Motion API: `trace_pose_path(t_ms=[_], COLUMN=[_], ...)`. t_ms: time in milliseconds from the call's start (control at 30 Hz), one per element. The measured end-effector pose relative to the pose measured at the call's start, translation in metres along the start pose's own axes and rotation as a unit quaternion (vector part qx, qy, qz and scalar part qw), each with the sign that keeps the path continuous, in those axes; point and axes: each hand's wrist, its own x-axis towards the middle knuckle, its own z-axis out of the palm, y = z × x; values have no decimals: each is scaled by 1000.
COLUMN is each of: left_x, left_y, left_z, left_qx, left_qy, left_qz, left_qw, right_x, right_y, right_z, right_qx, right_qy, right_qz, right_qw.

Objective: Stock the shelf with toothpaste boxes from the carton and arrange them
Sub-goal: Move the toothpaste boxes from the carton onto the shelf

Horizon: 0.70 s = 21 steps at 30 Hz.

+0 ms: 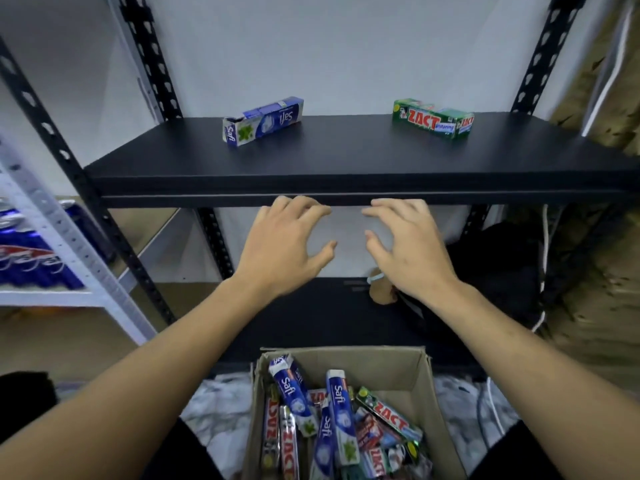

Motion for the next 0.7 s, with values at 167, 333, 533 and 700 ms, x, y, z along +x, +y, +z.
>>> trace_pose_path(t_ms=[167, 333, 533, 700], left_x=[-50, -106, -165, -204], left_y=[3, 9, 6, -6], left_z=[46, 104, 162, 203], left_qx=[14, 10, -17, -19], left_qy=[-120, -241, -332, -364], left_qz=[-38, -87, -151, -229], left_qw=[992, 967, 931, 903], right_x=[-56, -114, -181, -229], right_y=[11, 21, 40, 56], right_z=[44, 93, 135, 164], right_qx=[-32, -36, -34, -30], right_qy=[-109, -241, -372, -431], right_qz=[45, 111, 167, 200], right_qw=[993, 964, 912, 879])
